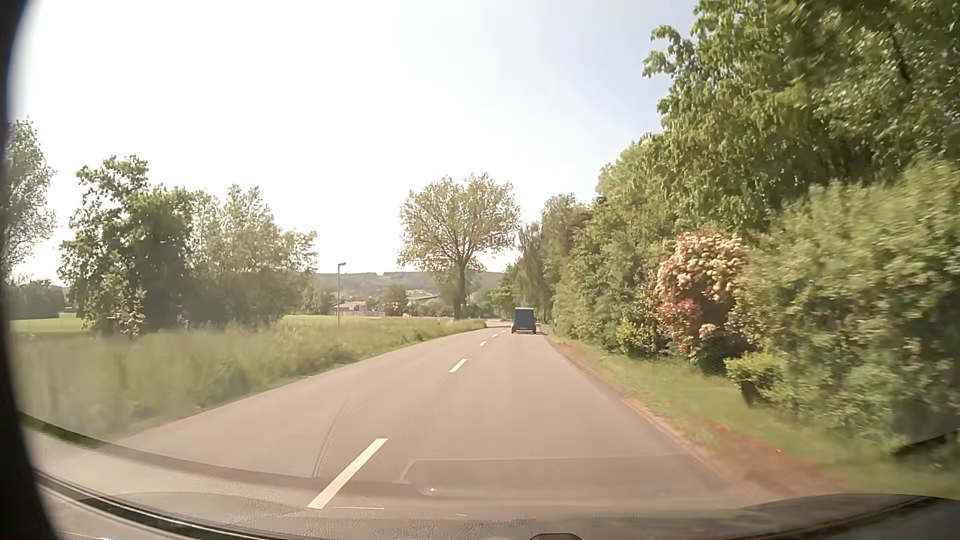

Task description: Follow the waypoints while adhering to traffic rules and regulations

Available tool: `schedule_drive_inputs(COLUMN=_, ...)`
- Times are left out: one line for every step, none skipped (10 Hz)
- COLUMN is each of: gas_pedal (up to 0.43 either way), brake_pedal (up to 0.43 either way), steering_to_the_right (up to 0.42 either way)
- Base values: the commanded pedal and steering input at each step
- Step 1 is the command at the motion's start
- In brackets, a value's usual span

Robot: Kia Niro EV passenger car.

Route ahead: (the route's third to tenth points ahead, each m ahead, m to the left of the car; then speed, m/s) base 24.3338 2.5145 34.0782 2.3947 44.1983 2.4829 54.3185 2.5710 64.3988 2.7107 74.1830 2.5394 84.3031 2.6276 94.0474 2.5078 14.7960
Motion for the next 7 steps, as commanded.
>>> schedule_drive_inputs(gas_pedal=0.169, brake_pedal=0.0, steering_to_the_right=0.006)
schedule_drive_inputs(gas_pedal=0.169, brake_pedal=0.0, steering_to_the_right=0.006)
schedule_drive_inputs(gas_pedal=0.169, brake_pedal=0.0, steering_to_the_right=0.006)
schedule_drive_inputs(gas_pedal=0.169, brake_pedal=0.0, steering_to_the_right=0.006)
schedule_drive_inputs(gas_pedal=0.169, brake_pedal=0.0, steering_to_the_right=0.005)
schedule_drive_inputs(gas_pedal=0.169, brake_pedal=0.0, steering_to_the_right=0.004)
schedule_drive_inputs(gas_pedal=0.169, brake_pedal=0.0, steering_to_the_right=0.004)
